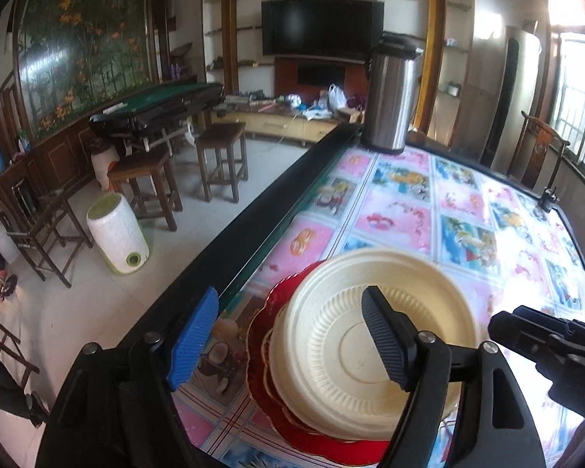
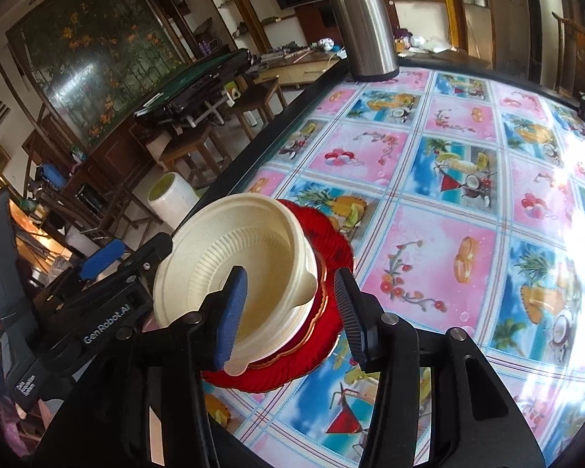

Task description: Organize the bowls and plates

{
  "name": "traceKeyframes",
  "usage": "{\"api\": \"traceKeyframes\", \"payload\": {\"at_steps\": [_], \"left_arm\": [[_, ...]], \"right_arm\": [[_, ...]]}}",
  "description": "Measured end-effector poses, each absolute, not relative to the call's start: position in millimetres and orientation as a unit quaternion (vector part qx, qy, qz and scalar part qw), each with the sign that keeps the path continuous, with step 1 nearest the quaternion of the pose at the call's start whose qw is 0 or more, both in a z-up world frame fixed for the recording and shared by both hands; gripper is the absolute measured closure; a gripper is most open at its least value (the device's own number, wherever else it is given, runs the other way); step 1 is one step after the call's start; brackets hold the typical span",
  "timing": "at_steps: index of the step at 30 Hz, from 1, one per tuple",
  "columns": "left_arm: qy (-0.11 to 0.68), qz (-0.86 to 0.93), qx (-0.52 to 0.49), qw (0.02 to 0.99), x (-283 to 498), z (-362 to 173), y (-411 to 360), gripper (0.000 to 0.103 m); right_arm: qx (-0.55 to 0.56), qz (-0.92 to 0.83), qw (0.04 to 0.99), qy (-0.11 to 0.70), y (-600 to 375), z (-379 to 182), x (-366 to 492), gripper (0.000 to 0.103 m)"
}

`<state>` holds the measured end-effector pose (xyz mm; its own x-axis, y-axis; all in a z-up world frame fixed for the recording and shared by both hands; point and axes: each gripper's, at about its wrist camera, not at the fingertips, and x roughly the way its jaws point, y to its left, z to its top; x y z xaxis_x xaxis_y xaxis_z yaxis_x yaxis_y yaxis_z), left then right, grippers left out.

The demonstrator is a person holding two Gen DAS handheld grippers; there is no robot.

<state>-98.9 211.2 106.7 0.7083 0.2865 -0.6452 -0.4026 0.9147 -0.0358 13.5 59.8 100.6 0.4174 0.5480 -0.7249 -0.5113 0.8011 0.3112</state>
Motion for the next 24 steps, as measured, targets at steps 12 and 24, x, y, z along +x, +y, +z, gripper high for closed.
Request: {"api": "traceKeyframes", "payload": {"at_steps": [12, 24], "left_arm": [[0.310, 0.173, -0.069, 0.932, -102.2, 113.8, 189.6, 0.023], [0.294, 0.158, -0.056, 0.941, -105.5, 111.9, 176.8, 0.023]], "right_arm": [[0.011, 0.290, 0.861, 0.417, 46.9, 103.3, 2.4, 0.055], [0.008, 0.285, 0.864, 0.416, 41.8, 97.6, -5.6, 0.055]]}}
